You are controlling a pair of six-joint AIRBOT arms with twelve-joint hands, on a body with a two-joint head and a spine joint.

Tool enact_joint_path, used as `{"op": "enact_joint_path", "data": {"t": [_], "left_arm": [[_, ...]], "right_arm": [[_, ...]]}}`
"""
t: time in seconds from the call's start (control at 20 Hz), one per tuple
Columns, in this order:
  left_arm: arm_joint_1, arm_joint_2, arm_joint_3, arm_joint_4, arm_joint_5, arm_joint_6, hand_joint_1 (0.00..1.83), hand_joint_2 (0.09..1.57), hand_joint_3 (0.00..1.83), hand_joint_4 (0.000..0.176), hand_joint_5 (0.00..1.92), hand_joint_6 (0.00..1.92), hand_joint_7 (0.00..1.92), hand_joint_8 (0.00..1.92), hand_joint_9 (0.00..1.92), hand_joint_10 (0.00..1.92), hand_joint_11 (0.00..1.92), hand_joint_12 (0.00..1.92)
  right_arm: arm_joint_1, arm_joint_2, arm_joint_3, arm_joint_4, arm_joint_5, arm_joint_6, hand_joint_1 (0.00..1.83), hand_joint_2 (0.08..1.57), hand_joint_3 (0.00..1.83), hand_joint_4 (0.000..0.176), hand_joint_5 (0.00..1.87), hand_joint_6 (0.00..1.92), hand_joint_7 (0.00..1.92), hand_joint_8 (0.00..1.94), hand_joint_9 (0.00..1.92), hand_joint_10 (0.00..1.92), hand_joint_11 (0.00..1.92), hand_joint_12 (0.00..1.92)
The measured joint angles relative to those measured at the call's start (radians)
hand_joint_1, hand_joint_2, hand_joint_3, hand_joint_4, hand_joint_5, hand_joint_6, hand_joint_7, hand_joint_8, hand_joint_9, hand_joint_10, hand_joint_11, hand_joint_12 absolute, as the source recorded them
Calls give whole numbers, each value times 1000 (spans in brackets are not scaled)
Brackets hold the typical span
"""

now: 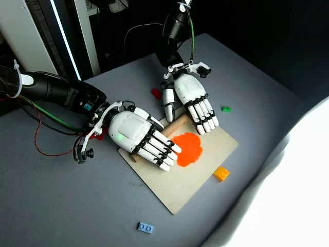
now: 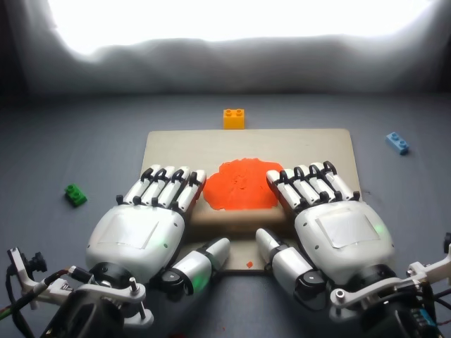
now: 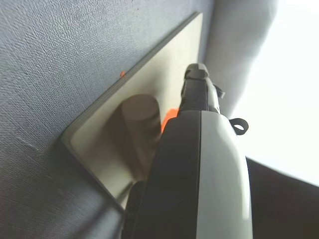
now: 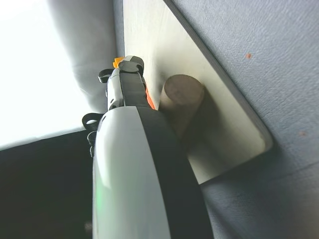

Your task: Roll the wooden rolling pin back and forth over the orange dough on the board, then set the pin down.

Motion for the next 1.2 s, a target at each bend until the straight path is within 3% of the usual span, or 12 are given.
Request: {"op": "enact_joint_path", "data": {"t": [0.35, 0.75, 1.2], "left_arm": [[-14, -16, 39, -3, 3, -13, 0, 1380, 29, 0, 0, 0, 0, 0, 0, 0, 0, 0], [-30, -33, 85, 2, 24, -26, 0, 1379, 23, 0, 0, 0, 0, 0, 0, 0, 0, 0], [-44, -43, 132, 10, 48, -44, 0, 1382, 21, 0, 0, 0, 0, 0, 0, 0, 0, 0]], "right_arm": [[2, 0, 12, 2, -8, 1, 0, 1448, 1, 0, 203, 5, 187, 0, 147, 2, 0, 257], [11, 0, 26, 15, -18, 4, 0, 1465, 2, 0, 160, 2, 147, 3, 104, 2, 0, 8], [15, -5, 48, 15, -31, 23, 0, 1456, 0, 0, 77, 0, 84, 0, 78, 0, 2, 2]]}}
